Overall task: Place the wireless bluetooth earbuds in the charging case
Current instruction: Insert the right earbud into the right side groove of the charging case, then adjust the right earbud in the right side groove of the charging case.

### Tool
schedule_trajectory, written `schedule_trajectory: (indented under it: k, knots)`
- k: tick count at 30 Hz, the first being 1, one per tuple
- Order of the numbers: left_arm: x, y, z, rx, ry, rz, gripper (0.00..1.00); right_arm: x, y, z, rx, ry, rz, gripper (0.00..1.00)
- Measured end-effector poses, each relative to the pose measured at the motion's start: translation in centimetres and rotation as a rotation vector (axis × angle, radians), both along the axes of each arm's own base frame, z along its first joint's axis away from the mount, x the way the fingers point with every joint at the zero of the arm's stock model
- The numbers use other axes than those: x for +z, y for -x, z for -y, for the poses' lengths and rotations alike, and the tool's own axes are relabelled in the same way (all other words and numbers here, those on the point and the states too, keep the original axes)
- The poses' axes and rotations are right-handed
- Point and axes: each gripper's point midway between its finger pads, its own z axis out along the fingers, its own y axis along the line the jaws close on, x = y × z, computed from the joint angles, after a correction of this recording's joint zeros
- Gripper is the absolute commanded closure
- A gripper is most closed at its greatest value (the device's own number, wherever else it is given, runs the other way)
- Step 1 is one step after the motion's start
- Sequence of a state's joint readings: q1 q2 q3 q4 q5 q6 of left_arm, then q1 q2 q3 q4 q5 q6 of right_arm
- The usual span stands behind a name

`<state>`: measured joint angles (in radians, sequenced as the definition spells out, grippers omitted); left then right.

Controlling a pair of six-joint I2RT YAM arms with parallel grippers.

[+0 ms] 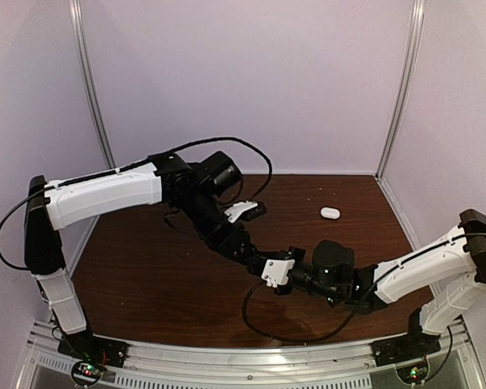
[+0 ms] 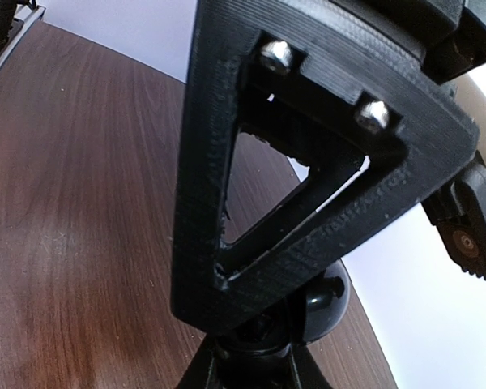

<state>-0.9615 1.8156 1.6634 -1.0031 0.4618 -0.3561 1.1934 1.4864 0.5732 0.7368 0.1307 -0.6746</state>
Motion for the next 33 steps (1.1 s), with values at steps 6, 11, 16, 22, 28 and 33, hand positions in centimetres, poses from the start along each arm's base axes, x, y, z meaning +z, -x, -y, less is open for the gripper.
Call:
schedule_trajectory:
  k: [6,11,16,22,28,33]
  knots:
    - [0.7,0.2,0.3,-0.014,0.036,0.001,0.44,0.2,0.0,0.0,-0.001,-0.022,-0.006,1.0]
    - [1.4,0.3,0.4,-0.023,0.063,0.009,0.33,0.5,-0.3,0.2,-0.004,-0.046,-0.013,1.0]
    - [2.4,0.4,0.7,-0.034,0.104,0.027,0.12,0.0,-0.3,0.4,0.002,-0.048,-0.034,1.0]
    - [5.5,0.5,0.8,-0.045,0.2,0.088,0.02,-0.2,-0.3,0.5,0.011,-0.064,-0.059,1.0]
    - [8.7,0.3,0.7,-0.04,0.299,0.172,0.02,0.0,-0.1,0.9,0.03,-0.096,-0.089,1.0]
    - [10.4,-0.6,0.0,-0.003,0.337,0.279,0.02,0.8,0.5,1.5,0.072,-0.146,-0.126,1.0]
